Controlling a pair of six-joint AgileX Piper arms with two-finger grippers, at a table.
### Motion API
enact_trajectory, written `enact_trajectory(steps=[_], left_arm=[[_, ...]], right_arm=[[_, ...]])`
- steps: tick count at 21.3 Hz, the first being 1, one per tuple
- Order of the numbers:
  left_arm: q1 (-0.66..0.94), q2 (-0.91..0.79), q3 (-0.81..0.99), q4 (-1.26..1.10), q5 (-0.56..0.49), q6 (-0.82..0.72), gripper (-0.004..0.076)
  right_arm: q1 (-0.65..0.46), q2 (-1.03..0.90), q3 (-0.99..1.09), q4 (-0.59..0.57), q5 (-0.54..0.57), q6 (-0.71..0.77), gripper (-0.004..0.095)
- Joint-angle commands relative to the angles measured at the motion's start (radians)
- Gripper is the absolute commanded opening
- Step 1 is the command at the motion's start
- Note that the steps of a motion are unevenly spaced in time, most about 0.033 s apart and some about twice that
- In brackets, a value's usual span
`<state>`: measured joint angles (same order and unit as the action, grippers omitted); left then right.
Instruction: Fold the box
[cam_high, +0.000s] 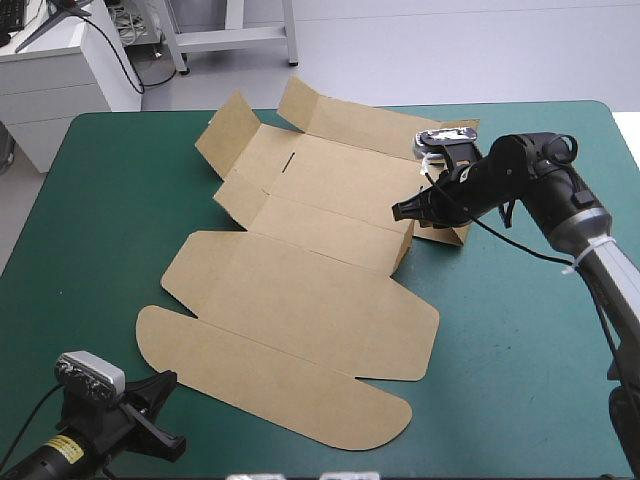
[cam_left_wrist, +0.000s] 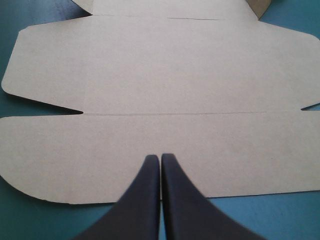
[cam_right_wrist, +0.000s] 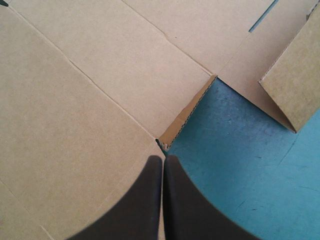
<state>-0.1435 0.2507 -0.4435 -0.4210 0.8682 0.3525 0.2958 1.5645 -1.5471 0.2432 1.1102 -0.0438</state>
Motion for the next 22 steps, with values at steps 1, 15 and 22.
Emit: enact_trajectory(steps=[1,15,22], left_arm=[[0.001,0.011,-0.024,-0.036,-0.063,-0.002,-0.0008],[0.001,0.011,-0.023,-0.036,-0.065,-0.002,-0.0008],[0.001,0.011,-0.022,-0.036,-0.065,-0.002,-0.0008]], right_arm=[[0.001,-0.019,-0.036,0.003,-0.020,0.010,0.0005],[0.001,-0.013,-0.036,-0.033,-0.075,0.023,0.0505],[0.001,0.044,-0.036,-0.022,-0.071,0.203,0.0499]])
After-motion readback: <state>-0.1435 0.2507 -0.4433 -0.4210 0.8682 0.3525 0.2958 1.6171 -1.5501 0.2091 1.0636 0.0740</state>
